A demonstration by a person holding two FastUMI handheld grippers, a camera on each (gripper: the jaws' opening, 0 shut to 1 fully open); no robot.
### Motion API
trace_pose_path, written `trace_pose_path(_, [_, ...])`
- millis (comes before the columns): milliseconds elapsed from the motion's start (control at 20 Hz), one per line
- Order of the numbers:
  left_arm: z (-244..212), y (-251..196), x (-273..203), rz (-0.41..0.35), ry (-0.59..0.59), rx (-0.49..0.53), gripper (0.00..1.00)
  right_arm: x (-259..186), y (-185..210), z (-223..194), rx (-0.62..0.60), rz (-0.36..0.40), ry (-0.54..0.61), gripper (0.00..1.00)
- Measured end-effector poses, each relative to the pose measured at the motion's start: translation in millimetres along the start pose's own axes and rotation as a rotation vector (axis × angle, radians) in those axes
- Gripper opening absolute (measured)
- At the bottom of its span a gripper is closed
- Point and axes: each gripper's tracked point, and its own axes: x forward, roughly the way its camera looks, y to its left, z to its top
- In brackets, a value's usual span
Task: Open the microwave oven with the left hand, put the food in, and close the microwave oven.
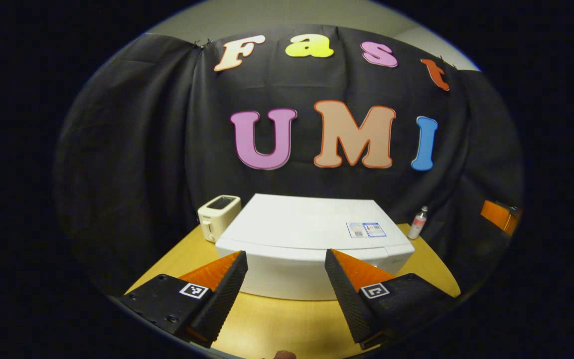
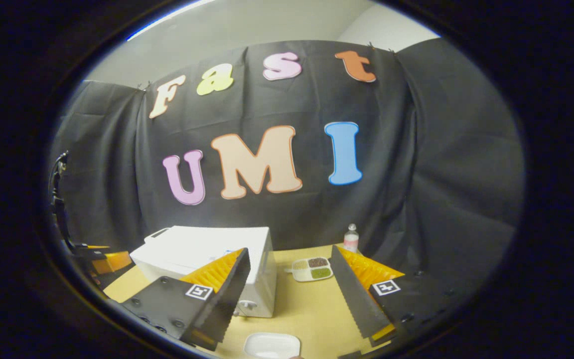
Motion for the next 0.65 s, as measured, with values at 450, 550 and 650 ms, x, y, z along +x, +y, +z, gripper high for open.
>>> trace_pose_path(450, [45,4,-23,0.044,-0.127,-0.004,0.96,-11,9,58,-0.125,0.035,-0.072,0.91])
trace_pose_path(550, [38,2,-24,0.040,-0.106,-0.014,0.96,-10,8,57,-0.149,0.032,-0.065,0.91])
trace_pose_path(650, [33,0,-25,0.039,-0.088,-0.023,0.96,-10,8,54,-0.170,0.034,-0.055,0.92])
